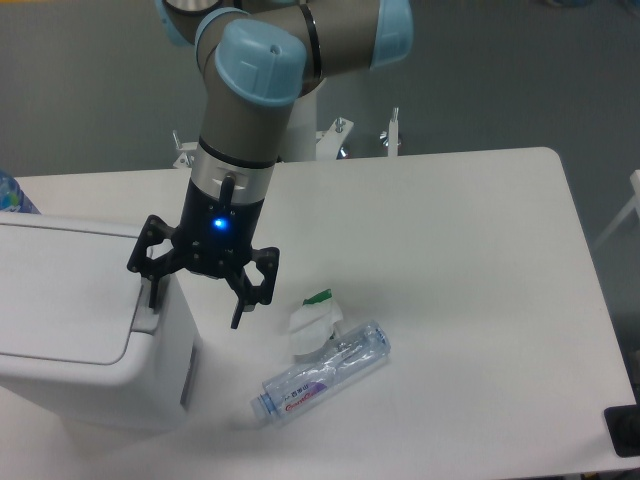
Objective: Open the trash can
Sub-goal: 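Push the lid edge with the gripper to flip the lid open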
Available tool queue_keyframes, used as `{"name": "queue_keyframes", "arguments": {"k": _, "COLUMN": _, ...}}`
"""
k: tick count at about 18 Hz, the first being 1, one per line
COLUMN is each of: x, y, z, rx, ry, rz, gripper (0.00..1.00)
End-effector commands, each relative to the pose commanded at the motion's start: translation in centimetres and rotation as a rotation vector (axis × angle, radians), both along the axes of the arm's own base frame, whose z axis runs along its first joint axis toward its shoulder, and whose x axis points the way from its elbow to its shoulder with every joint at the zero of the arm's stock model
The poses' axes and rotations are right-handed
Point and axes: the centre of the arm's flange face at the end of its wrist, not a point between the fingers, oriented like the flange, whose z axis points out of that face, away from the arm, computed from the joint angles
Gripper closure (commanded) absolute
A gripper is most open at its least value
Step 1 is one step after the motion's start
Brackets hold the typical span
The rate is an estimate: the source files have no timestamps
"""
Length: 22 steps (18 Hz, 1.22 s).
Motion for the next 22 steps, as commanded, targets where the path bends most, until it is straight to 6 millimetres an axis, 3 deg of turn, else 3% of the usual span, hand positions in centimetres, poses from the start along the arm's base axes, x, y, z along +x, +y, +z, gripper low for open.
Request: {"name": "queue_keyframes", "arguments": {"k": 22, "x": -0.26, "y": 0.30, "z": -0.43, "rx": 0.001, "ry": 0.002, "rz": 0.002, "gripper": 0.00}}
